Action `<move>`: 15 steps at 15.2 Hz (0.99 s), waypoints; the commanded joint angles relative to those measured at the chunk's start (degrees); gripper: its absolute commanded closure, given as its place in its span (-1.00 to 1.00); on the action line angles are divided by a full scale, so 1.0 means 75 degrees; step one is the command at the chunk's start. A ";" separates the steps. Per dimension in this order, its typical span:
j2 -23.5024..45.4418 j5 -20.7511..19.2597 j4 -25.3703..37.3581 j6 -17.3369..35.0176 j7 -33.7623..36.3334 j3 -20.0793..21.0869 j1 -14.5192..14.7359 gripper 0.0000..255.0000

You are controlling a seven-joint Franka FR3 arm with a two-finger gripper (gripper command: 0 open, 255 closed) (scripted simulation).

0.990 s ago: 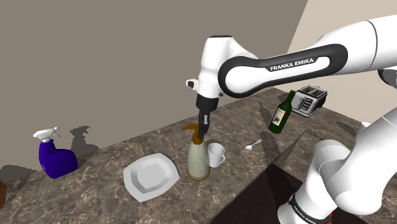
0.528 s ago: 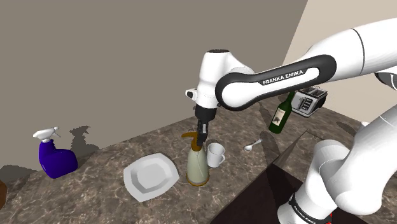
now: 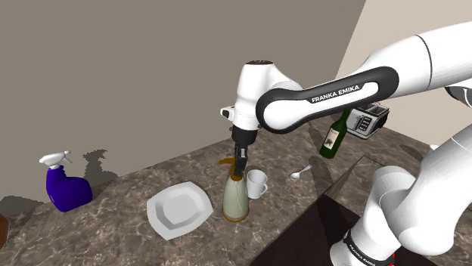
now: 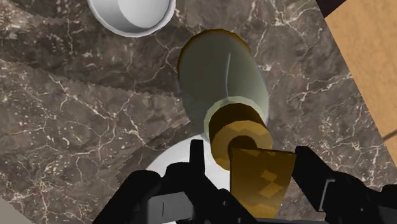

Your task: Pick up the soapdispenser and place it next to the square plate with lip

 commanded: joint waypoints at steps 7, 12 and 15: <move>-0.0194 -0.0021 0.0327 -0.0534 0.0007 -0.0013 -0.0013 -1.00; -0.0328 -0.0036 0.0664 -0.1006 0.0015 -0.0023 -0.0023 -1.00; -0.0327 -0.0036 0.0664 -0.1006 0.0015 -0.0023 -0.0023 -1.00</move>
